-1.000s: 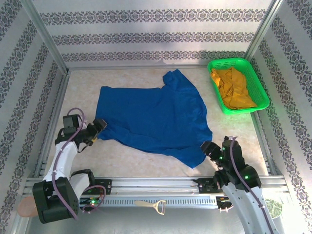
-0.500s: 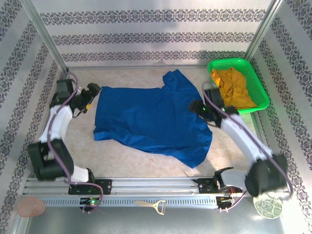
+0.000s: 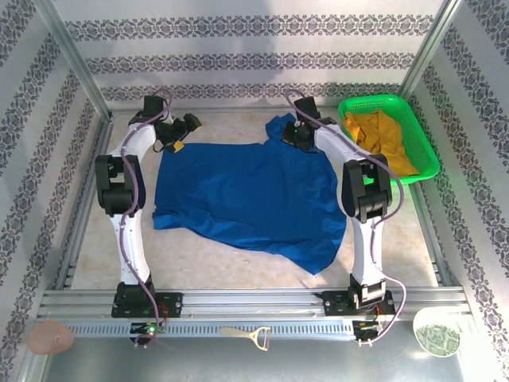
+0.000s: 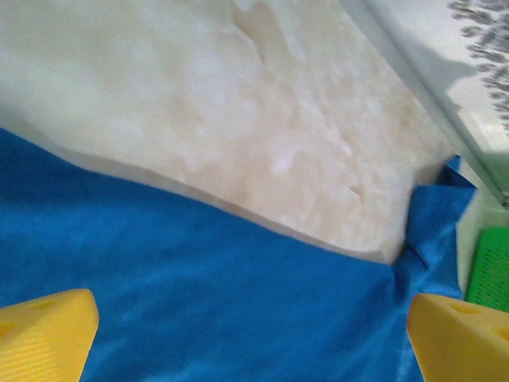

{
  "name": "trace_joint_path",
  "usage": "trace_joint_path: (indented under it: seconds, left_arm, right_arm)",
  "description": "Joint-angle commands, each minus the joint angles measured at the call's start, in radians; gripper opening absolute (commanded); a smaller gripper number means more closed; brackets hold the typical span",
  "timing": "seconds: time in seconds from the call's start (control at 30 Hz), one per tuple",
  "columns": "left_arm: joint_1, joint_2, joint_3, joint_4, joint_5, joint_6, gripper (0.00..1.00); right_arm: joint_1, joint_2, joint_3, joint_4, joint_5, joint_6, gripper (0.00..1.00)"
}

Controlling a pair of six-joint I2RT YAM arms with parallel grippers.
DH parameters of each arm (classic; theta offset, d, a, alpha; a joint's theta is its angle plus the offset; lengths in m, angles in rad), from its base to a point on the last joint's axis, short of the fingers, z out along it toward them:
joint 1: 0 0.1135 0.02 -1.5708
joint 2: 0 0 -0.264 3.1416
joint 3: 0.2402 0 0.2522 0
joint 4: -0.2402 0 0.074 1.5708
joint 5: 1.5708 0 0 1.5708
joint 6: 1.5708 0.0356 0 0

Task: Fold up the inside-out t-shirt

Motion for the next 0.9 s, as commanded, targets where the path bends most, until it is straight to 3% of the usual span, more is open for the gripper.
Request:
trace_joint_path:
  seconds: [0.0, 0.33, 0.43, 0.67, 0.87]
  left_arm:
    - [0.017, 0.047, 0.070, -0.074, -0.060, -0.009, 1.00]
    - [0.042, 0.195, 0.172, -0.047, -0.063, -0.063, 1.00]
    - [0.046, 0.225, 0.191, -0.028, -0.071, -0.086, 1.00]
    - [0.069, 0.292, 0.255, 0.021, -0.070, -0.155, 1.00]
    - [0.075, 0.377, 0.400, 0.010, -0.062, -0.184, 1.00]
  right_arm:
    - [-0.008, 0.083, 0.108, -0.089, 0.016, 0.023, 0.11]
    - [-0.037, 0.263, 0.290, -0.231, 0.081, 0.125, 0.15]
    - [-0.044, 0.343, 0.413, -0.328, 0.100, 0.167, 0.24]
    - [-0.065, 0.542, 0.728, -0.515, 0.103, 0.307, 0.28]
    - [-0.107, 0.620, 0.847, -0.483, 0.055, 0.435, 0.28]
